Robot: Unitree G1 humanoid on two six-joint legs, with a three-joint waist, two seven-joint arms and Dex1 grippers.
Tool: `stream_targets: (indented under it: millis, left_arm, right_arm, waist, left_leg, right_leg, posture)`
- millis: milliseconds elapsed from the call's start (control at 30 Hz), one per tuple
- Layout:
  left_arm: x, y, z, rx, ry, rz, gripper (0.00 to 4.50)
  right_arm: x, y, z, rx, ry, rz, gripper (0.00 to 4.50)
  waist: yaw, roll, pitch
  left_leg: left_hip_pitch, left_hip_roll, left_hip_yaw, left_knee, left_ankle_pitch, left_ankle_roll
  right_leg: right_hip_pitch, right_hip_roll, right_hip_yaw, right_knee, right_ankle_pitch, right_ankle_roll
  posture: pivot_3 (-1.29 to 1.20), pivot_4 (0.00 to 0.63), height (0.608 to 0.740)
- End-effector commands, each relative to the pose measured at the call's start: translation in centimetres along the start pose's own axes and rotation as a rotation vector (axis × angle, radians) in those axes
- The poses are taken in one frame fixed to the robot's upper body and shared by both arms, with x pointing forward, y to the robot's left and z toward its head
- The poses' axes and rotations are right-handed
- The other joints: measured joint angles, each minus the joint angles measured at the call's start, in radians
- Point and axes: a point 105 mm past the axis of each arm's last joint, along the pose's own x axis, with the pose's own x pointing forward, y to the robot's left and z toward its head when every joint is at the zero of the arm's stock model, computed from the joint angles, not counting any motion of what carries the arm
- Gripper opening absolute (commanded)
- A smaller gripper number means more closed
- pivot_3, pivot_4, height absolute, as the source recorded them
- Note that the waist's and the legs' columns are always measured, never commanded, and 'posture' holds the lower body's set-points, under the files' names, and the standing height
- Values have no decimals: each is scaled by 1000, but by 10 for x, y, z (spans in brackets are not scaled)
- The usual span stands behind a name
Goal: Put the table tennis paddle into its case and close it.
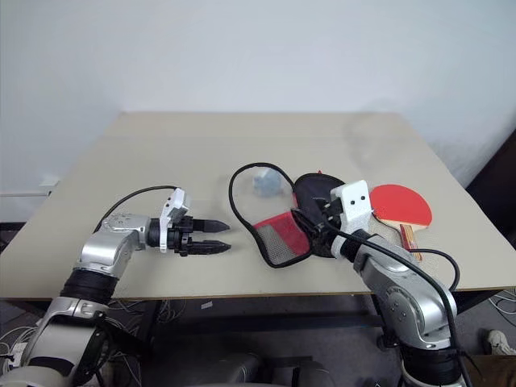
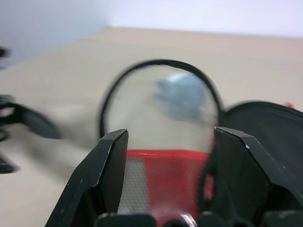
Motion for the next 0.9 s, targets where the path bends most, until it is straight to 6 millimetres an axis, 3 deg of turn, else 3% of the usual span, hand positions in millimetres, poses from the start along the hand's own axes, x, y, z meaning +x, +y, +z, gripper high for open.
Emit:
stream_targets:
  millis: [33, 233, 433, 567, 767, 900]
  left_arm:
    - [4, -3, 15, 40, -45, -8, 3354]
    - [22, -11, 32, 45, -104, -43, 3354]
    - [32, -17, 33, 30, -91, -83, 3354]
    - [39, -12, 33, -26, -71, -89, 3354]
    - [58, -16, 33, -61, -52, -109, 3354]
    - [68, -16, 28, -55, -60, -103, 3354]
  right_arm:
    - [0, 2, 12, -18, -48, 6, 3128]
    - [-5, -8, 8, -5, -38, -29, 3128]
    - [-22, -47, 5, 22, -25, -194, 3128]
    - [-49, -100, -8, 85, 39, -456, 3128]
    - [-80, -159, -36, 283, 185, -696, 3128]
    - [-95, -192, -45, 285, 245, -815, 3128]
  waist:
    - [0, 0, 0]
    - [0, 0, 0]
    - [1, 0, 0]
    - [11, 0, 0]
    - [10, 1, 0]
    - [7, 2, -1]
  left_leg:
    - [0, 0, 0, 0, 0, 0]
    - [0, 0, 0, 0, 0, 0]
    - [0, 0, 0, 0, 0, 0]
    - [0, 0, 1, 0, 0, 0]
    - [0, 0, 1, 0, 0, 0]
    - [0, 0, 1, 0, 0, -1]
  right_leg:
    - [0, 0, 0, 0, 0, 0]
    - [0, 0, 0, 0, 0, 0]
    - [0, 0, 0, 0, 0, 0]
    - [0, 0, 0, 0, 0, 0]
    - [0, 0, 1, 0, 0, 0]
    - [0, 0, 1, 0, 1, 0]
  posture:
    - [0, 0, 740]
    - [0, 0, 740]
    - [0, 0, 740]
    - [0, 0, 740]
    - [0, 0, 740]
    - [0, 0, 740]
